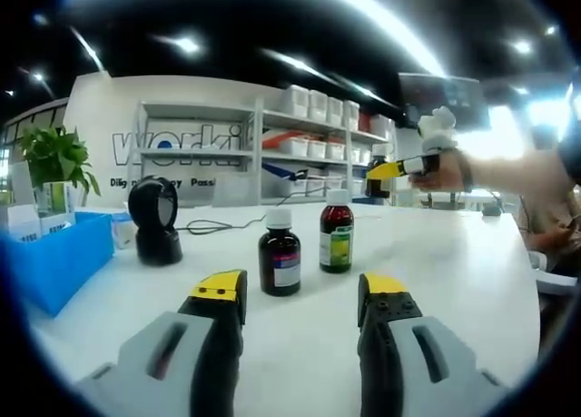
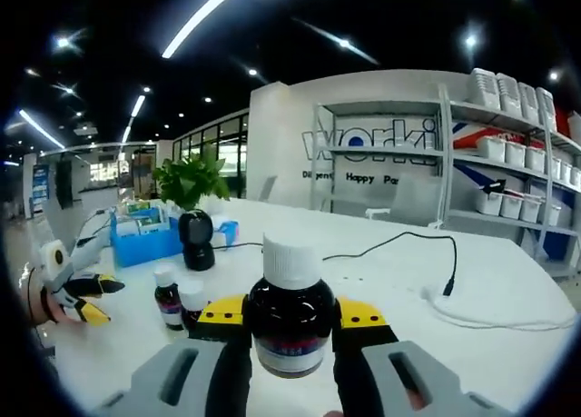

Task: Rotate the medicine bottle to make it face forward pick up the medicine bottle inspect the drug traceability code place the medicine on the table

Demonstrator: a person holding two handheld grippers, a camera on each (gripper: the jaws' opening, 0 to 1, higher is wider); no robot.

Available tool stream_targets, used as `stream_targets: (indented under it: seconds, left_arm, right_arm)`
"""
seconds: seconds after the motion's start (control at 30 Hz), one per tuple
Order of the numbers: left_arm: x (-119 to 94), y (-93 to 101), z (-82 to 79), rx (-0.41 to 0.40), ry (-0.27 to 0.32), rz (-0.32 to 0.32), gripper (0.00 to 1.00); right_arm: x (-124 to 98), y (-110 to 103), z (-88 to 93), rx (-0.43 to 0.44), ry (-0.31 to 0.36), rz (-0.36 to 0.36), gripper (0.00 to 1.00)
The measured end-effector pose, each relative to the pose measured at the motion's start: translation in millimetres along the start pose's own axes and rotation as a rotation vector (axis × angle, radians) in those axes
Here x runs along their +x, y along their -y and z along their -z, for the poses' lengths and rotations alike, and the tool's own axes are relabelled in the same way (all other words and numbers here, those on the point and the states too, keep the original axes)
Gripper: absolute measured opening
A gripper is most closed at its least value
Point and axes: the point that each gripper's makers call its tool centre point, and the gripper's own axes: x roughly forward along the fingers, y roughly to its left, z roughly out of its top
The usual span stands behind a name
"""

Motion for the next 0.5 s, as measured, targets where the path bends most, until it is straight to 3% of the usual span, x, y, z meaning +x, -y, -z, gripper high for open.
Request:
stream_targets:
  seconds: [0.5]
  left_arm:
    - [-0.1,0.6,-0.2,0.003,-0.001,0.001,0.4]
  right_arm:
    - [28.9,-7.1,-83.7,-0.028,0.058,-0.042,0.29]
